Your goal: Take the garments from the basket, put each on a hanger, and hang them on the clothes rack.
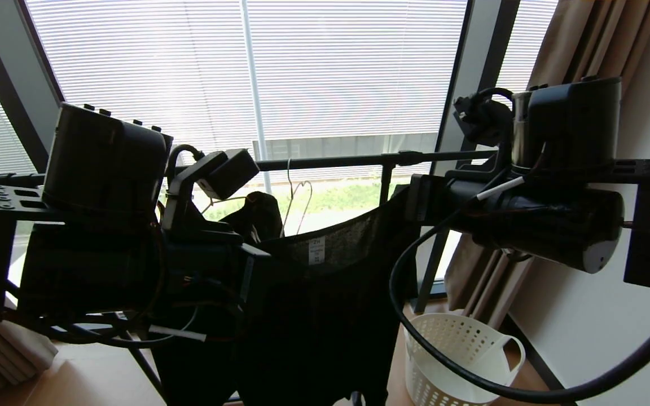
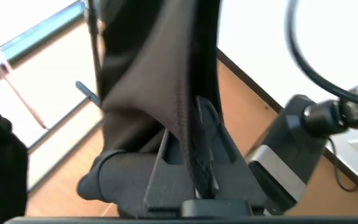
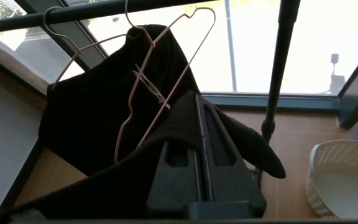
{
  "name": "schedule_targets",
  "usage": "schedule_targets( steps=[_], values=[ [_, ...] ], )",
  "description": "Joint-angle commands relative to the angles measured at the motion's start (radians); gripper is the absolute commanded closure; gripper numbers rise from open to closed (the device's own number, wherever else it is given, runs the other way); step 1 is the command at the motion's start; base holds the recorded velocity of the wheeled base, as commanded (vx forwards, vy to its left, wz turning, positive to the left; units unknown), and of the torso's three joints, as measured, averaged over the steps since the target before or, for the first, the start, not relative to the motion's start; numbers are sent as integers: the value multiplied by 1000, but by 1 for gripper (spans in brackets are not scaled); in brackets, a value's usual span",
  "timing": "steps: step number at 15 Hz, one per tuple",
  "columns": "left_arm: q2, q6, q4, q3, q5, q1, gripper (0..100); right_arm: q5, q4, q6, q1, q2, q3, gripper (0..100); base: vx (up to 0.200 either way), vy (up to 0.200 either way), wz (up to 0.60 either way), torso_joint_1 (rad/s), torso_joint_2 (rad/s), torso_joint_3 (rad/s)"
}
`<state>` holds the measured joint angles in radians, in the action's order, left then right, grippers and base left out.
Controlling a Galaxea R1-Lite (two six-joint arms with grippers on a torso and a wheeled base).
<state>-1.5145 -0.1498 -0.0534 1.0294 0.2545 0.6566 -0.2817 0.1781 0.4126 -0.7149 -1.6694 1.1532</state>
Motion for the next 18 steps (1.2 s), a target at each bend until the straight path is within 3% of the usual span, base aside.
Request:
schedule_targets(
  steps=[1, 4, 12, 13, 16, 18],
  values=[
    [-85, 10, 61, 38, -1, -37, 100, -13, -15, -1, -9, 94, -75, 100, 0, 0, 0, 0, 0, 0],
    [-173, 10, 102, 120, -20, -49, 100, -39, -35, 2, -35, 95, -135, 100, 0, 0, 0, 0, 0, 0],
    [-182, 10, 95, 216, -20, -34, 100, -42, -23, 6, -38, 89, -247, 100, 0, 0, 0, 0, 0, 0],
    [-184, 10, 93, 232, -21, -26, 100, -42, -23, 6, -37, 92, -263, 0, 0, 0, 0, 0, 0, 0],
    [-187, 10, 93, 255, -34, -3, 100, -34, -2, 2, -37, 92, -329, 0, 0, 0, 0, 0, 0, 0],
    [-185, 10, 89, 265, -50, 8, 100, -27, 64, -75, -37, 85, -385, 0, 0, 0, 0, 0, 0, 0]
  ],
)
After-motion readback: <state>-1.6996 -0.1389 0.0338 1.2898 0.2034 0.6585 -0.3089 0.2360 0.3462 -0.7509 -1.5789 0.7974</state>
